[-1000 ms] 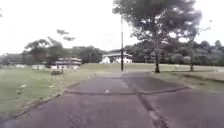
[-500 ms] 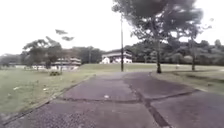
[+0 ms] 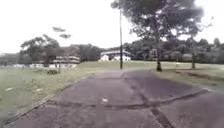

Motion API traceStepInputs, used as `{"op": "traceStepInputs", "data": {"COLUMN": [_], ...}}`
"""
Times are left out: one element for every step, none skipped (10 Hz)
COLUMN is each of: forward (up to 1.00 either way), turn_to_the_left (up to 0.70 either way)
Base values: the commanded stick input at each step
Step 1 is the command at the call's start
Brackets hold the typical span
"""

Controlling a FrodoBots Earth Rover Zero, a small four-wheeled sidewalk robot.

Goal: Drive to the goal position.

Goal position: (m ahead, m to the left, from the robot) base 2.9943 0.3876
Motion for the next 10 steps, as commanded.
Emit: {"op": "traceStepInputs", "data": {"forward": [0.70,0.70,0.70,0.70,0.70,0.70,0.70,0.70,0.70,0.70], "turn_to_the_left": [0.00,0.00,0.00,0.00,0.00,0.00,0.00,0.00,0.00,0.00]}}
